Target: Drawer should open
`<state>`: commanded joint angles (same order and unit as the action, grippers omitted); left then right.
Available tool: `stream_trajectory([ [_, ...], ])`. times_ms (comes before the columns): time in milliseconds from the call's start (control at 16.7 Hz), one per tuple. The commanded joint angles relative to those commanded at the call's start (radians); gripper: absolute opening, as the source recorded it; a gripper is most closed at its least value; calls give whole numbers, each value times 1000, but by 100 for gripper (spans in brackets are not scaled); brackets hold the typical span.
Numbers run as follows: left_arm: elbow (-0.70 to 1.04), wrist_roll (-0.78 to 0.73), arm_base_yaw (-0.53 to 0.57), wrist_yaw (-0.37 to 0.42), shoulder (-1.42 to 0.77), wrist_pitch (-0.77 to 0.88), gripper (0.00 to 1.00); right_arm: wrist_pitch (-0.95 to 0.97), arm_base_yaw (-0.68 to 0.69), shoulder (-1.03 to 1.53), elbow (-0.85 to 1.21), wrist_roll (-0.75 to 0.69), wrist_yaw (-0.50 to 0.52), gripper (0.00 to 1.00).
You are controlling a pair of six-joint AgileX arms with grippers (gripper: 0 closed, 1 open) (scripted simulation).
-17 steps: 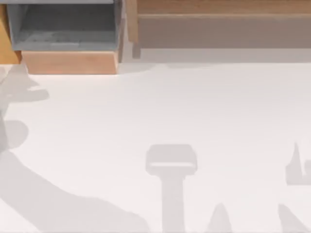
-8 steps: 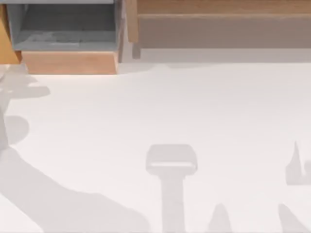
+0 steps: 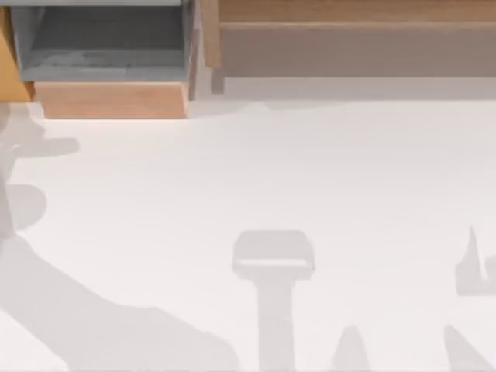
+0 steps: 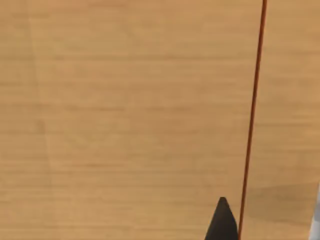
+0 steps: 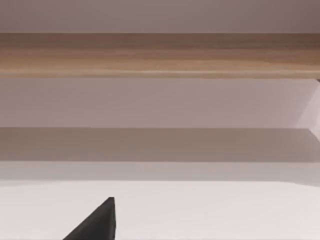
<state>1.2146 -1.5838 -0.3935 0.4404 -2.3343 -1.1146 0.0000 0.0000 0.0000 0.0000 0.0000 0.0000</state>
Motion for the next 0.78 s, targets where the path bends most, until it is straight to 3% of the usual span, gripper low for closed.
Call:
stream_trajectory([
  [120,0,0,0,0,0,0,2,0,0,0,0,0,0,100],
  [180,0,0,0,0,0,0,0,0,0,0,0,0,0,100],
  [780,-18,5,-9,5,2,-2,0,0,0,0,0,0,0,100],
])
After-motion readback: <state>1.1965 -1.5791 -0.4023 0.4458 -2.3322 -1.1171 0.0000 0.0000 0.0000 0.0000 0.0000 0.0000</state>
